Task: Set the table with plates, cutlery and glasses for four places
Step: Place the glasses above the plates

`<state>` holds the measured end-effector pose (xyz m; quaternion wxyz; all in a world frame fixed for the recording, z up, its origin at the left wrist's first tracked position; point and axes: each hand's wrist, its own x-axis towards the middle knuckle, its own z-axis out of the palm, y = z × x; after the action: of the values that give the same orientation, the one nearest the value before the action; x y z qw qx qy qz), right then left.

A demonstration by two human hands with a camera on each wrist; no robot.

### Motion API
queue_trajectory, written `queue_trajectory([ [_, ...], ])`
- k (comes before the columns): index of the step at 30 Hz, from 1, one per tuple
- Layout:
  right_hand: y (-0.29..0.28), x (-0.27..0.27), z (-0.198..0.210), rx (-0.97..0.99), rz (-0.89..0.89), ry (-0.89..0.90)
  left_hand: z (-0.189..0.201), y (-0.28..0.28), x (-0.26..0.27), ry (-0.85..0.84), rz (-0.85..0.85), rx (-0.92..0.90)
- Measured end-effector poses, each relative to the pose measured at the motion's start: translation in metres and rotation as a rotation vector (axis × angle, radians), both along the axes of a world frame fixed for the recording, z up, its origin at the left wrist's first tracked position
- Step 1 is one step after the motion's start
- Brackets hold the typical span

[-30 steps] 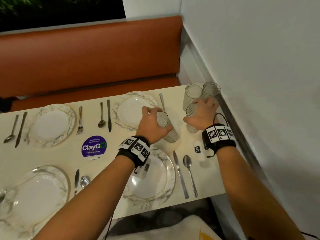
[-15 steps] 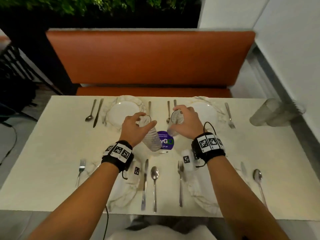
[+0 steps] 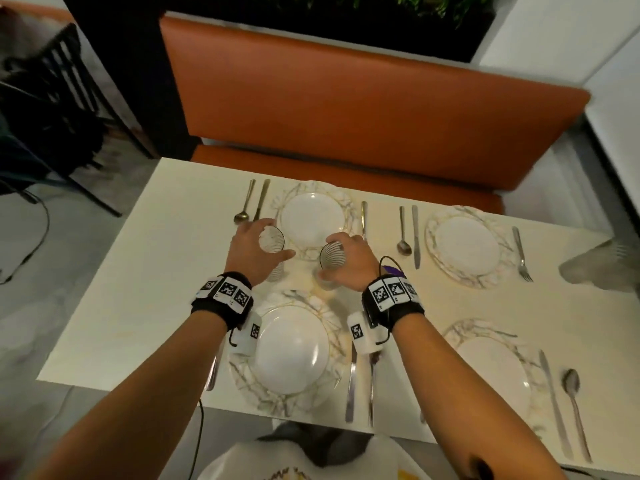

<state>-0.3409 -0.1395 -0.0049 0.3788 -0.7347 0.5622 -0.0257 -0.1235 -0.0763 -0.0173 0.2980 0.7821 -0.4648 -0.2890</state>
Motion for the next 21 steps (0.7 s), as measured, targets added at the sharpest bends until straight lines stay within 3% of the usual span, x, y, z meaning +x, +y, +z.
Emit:
queue_trajectory([
  [11, -0.012, 0.013, 0.0, 0.019, -0.001, 0.056, -0.024, 0.003, 0.005, 0.057, 0.006, -0.006],
  [21, -0.004, -0.038, 0.007, 0.208, -0.036, 0.062, -0.03, 0.0, 0.005, 0.045, 0.012, 0.046],
])
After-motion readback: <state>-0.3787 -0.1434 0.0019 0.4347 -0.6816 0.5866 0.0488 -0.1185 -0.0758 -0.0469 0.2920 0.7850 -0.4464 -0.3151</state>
